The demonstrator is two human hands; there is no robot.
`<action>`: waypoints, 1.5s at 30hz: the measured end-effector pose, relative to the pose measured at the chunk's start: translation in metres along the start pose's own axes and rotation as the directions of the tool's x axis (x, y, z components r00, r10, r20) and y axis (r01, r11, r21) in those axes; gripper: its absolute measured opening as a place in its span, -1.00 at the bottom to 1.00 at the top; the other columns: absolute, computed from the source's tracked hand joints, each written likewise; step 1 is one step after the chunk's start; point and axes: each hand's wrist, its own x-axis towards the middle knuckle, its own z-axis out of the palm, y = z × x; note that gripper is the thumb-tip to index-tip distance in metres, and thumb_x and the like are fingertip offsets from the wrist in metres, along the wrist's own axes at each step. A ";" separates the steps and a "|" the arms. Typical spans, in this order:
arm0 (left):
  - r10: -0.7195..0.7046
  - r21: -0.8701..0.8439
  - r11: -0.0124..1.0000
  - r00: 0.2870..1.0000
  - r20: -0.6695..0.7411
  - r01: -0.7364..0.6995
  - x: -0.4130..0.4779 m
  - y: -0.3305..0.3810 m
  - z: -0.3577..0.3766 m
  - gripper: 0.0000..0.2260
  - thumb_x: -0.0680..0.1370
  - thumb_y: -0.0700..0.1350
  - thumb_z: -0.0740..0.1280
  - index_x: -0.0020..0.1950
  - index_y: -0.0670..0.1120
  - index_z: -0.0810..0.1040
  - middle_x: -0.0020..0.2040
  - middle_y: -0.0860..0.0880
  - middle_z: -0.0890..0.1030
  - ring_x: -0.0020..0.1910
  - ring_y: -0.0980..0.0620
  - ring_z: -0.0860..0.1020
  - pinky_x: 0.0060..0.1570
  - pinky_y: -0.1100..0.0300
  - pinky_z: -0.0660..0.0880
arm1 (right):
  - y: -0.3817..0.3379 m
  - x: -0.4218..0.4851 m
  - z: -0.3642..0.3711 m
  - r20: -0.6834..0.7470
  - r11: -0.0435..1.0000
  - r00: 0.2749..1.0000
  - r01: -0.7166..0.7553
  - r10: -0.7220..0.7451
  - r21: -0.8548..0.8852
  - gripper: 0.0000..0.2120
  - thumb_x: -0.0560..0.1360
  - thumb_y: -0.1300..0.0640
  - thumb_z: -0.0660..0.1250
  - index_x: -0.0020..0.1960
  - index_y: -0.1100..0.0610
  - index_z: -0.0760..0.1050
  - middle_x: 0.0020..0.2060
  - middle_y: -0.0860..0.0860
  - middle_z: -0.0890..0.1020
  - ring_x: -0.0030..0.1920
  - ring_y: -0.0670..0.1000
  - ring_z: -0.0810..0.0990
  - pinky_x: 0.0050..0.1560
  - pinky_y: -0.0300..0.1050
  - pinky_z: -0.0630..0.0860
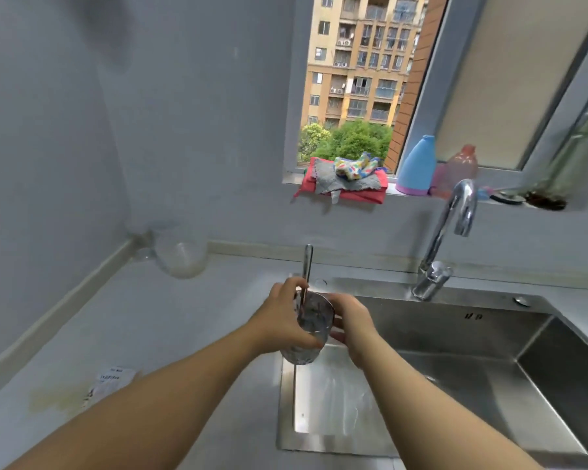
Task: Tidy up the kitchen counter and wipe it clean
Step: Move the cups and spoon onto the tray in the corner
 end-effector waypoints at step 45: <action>0.546 -0.167 0.791 0.556 0.627 -0.589 0.056 0.533 0.631 -0.11 0.27 -0.02 0.55 0.46 0.02 0.11 0.35 -0.09 0.28 0.29 -0.07 0.36 0.25 0.10 0.37 | 0.039 -0.221 -0.780 -0.944 0.815 0.226 0.482 0.238 0.321 -0.84 0.52 0.31 0.19 -0.22 0.19 0.41 -0.47 0.10 0.46 -0.48 0.01 0.39 -0.42 -0.24 0.40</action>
